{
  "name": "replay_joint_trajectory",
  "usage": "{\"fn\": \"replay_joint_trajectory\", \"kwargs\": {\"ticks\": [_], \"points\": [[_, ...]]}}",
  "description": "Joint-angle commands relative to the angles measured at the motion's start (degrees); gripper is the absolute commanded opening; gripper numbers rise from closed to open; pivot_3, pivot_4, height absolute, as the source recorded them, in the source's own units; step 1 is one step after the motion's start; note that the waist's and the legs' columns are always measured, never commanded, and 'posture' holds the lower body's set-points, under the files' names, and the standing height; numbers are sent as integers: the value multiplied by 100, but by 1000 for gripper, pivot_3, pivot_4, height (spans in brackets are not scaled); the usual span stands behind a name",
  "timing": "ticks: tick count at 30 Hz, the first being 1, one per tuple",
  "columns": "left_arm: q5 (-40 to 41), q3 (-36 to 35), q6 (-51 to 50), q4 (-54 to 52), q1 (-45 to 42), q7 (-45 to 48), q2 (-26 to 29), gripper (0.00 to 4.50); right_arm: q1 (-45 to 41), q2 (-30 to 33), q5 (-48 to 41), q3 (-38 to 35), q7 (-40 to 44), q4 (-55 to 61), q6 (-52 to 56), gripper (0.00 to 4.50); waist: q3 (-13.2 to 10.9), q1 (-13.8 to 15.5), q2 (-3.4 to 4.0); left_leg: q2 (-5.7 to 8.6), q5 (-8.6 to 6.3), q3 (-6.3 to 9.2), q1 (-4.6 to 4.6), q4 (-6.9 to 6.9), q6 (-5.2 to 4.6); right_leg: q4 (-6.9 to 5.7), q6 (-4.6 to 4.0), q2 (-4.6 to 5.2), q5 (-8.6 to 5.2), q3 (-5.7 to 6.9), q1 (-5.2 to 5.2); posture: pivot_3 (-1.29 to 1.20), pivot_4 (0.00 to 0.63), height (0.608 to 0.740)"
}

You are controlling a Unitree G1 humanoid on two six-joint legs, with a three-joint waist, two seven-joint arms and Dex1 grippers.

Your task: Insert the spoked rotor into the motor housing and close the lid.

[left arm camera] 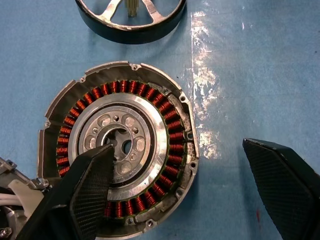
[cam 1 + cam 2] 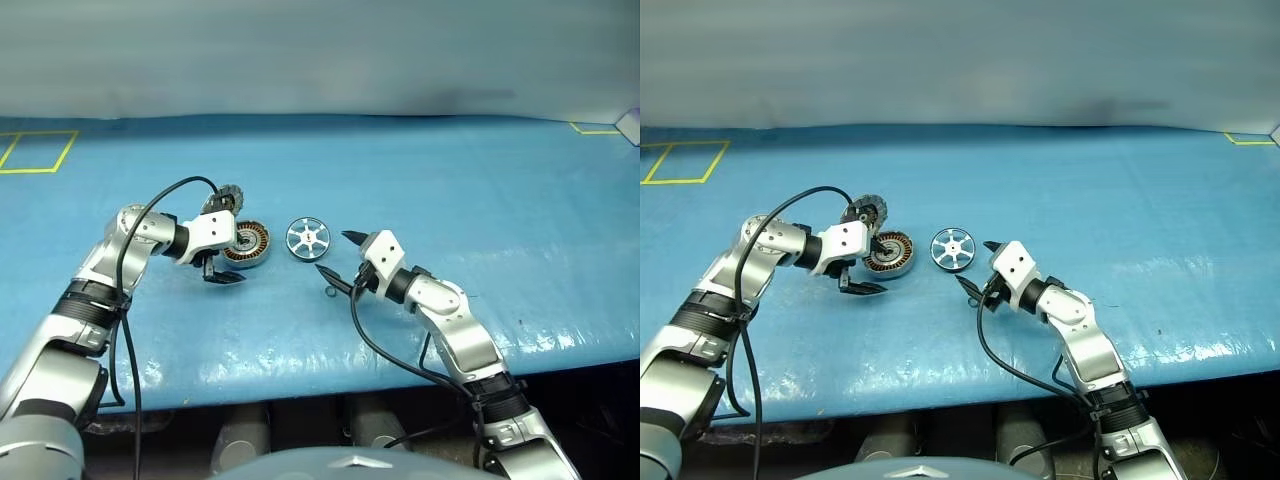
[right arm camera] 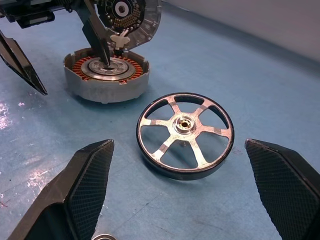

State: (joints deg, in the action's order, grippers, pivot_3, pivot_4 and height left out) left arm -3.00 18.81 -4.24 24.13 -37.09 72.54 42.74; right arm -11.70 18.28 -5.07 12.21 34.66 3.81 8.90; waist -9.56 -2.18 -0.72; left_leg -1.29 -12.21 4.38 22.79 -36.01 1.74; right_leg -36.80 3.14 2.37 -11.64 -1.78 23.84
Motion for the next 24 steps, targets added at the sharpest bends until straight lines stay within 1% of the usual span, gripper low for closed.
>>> {"fn": "replay_joint_trajectory", "kwargs": {"ticks": [1, 5, 9, 12, 14, 15, 17, 22, 23, 24], "points": [[-167, 91, 106, 200, -100, 58, -92, 4500, -4, -5, -33, -120, -51, 254, -135, 4484, 0, 1, 0, 0, 0, 0, -1, 0, 0, -1, 0, 0, 0, 0, 0, 0, 150, 740], [-307, 220, 197, 324, -141, 176, -198, 4500, -11, -17, -26, -150, -92, 263, -156, 4484, 0, 2, 0, 0, 0, 0, -7, -3, 0, -4, 0, 0, 0, 0, -6, 0, 150, 740], [-446, 351, 248, 354, -97, 287, -236, 3615, -6, -8, -26, -156, -126, 263, -164, 4500, 1, 2, 0, 0, 0, -1, -9, -5, -1, -4, 0, 0, 0, -2, -8, 0, 150, 740], [-501, 419, 227, 324, -25, 400, -242, 3615, 7, -10, -30, -172, -159, 285, -172, 4500, 3, -4, 2, 0, 0, -3, -11, -2, -1, -3, 1, 0, 0, -6, -8, 0, 150, 740], [-558, 479, 259, 372, 20, 458, -231, 3305, 8, -15, -33, -189, -183, 288, -180, 4500, 4, -2, 2, 0, 0, -2, -11, -2, -1, -4, 2, 0, -1, -6, -8, 0, 150, 740], [-597, 505, 283, 402, 34, 459, -223, 3121, 11, -17, -38, -199, -194, 290, -184, 4500, 4, -3, 2, 0, 0, -3, -12, -2, -1, -4, 2, 0, -1, -6, -9, 0, 150, 740], [-693, 557, 357, 452, 52, 447, -196, 2519, 14, -12, -40, -209, -211, 287, -198, 4500, 7, -8, 3, 1, 0, -6, -17, -2, -1, -3, 2, 0, -1, -10, -12, 0, 150, 740], [-891, 618, 590, 516, 150, 504, -127, 2519, 4, 10, -49, -258, -220, 297, -208, 4500, 22, -21, 16, 1, 0, -12, -29, -1, -2, -5, 3, 0, -2, -18, -18, 0, 150, 740], [-915, 612, 633, 519, 167, 497, -111, 2167, 0, 12, -51, -266, -219, 296, -210, 4500, 26, -26, 19, 1, 0, -13, -30, -1, -2, -5, 3, 0, -2, -20, -19, 0, 150, 740], [-965, 607, 730, 532, 176, 450, -92, 2014, -6, 14, -50, -272, -219, 291, -213, 4500, 36, -27, 30, 1, -1, -15, -30, -1, -2, -5, 3, 0, -2, -22, -19, 0, 150, 740]]}}
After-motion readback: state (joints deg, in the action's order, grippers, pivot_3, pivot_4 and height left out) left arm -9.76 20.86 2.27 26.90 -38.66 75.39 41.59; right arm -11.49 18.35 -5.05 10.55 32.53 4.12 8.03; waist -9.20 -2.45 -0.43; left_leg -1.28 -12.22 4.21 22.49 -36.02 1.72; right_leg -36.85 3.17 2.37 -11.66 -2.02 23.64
